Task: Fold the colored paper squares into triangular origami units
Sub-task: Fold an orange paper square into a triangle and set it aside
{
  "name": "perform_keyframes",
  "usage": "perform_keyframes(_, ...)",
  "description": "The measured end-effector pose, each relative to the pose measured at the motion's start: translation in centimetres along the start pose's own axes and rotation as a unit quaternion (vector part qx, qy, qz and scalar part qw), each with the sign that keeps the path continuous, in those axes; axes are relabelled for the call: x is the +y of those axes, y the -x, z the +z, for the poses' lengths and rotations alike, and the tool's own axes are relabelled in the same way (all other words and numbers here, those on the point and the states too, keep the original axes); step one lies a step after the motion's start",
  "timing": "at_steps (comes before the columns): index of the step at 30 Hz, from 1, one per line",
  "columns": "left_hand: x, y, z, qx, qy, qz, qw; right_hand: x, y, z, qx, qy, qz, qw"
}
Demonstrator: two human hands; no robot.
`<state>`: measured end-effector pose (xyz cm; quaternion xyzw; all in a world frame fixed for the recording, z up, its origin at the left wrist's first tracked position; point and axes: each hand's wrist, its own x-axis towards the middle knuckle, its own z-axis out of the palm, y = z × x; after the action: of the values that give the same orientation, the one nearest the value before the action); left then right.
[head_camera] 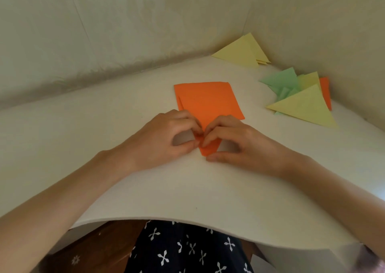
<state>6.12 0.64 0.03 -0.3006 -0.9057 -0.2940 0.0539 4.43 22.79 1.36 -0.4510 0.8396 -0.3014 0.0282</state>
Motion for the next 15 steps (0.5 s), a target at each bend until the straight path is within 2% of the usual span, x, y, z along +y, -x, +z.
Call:
perform_keyframes(4, 0.2, 0.1, -0.1, 0.000, 0.019, -0.012, 1.000, 0.1, 0.1, 0.4, 0.058, 0.053, -0.039, 0.996)
perform_keyframes(7, 0.3, 0.5, -0.2, -0.008, 0.014, -0.002, 1.000, 0.3, 0.1, 0.4, 0.064, 0.067, -0.052, 0.994)
perform_keyframes(12, 0.6, 1.5, -0.8, -0.007, 0.037, 0.078, 0.996, 0.3, -0.2, 0.3, 0.028, -0.015, 0.030, 0.999)
perform_keyframes(15, 1.0, 1.8, -1.0, -0.015, 0.015, 0.092, 0.995, 0.3, -0.5, 0.4, 0.027, -0.037, 0.066, 0.997)
